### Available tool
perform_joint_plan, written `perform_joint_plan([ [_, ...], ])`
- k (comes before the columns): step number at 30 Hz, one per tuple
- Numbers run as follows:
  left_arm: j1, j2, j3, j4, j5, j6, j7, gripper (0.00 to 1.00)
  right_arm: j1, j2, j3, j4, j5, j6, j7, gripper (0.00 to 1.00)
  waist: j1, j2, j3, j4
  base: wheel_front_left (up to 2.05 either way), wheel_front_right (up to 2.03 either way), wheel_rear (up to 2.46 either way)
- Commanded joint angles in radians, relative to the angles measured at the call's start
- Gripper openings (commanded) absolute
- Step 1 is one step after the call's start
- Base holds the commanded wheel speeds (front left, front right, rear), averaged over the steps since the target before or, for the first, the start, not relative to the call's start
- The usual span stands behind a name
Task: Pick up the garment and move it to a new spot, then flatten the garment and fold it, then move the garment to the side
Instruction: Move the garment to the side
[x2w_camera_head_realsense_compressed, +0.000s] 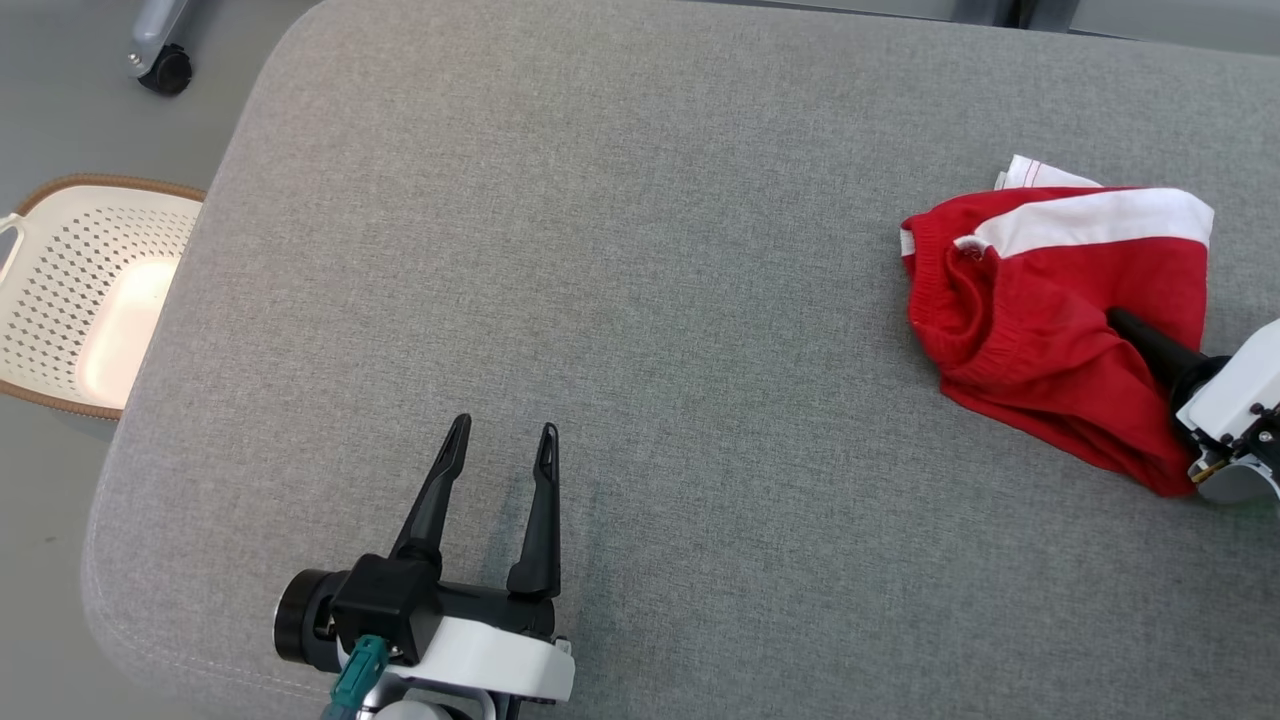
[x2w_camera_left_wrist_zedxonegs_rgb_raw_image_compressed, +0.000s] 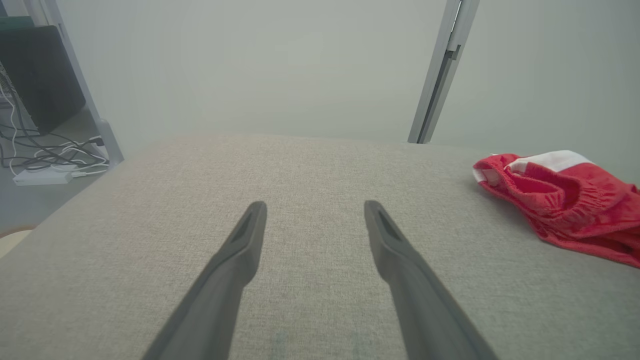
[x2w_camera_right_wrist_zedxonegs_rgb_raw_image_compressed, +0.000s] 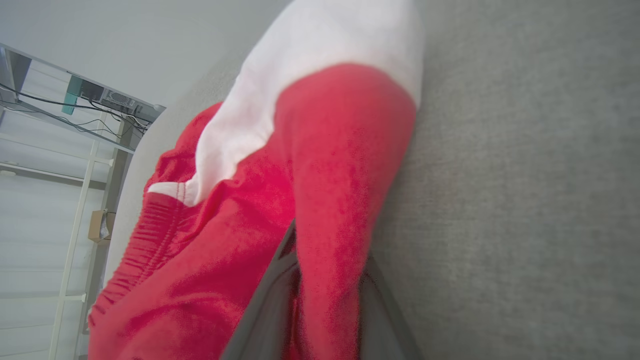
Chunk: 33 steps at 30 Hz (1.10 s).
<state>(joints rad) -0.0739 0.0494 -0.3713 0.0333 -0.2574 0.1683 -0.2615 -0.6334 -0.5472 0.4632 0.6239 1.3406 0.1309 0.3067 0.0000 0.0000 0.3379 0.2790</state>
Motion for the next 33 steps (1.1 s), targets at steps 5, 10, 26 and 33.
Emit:
perform_joint_plan([
  [5,-0.021,0.003,-0.003,-0.008,0.003,0.008,-0.004,1.00,-0.007,-0.013,0.044,0.002,0.007,0.000,-0.025,0.00,0.0000,0.0000,-0.007,-0.012,0.00,0.00,0.00],
  [10,-0.021,0.003,-0.021,-0.009,0.011,-0.003,-0.004,1.00,-0.024,-0.045,0.096,-0.018,-0.013,0.000,-0.054,0.00,0.0000,0.0000,-0.014,-0.044,0.00,0.00,0.00],
  [26,-0.073,0.004,-0.053,0.013,0.033,-0.019,-0.004,1.00,-0.115,-0.230,0.272,-0.103,-0.049,0.000,-0.055,0.00,0.0000,0.0000,0.024,-0.253,0.00,0.00,0.00],
  [33,-0.108,0.003,-0.050,0.026,0.023,-0.018,-0.004,1.00,-0.157,-0.362,0.298,-0.147,-0.019,0.000,-0.045,0.00,0.0000,0.0000,0.060,-0.313,0.00,0.00,0.00],
])
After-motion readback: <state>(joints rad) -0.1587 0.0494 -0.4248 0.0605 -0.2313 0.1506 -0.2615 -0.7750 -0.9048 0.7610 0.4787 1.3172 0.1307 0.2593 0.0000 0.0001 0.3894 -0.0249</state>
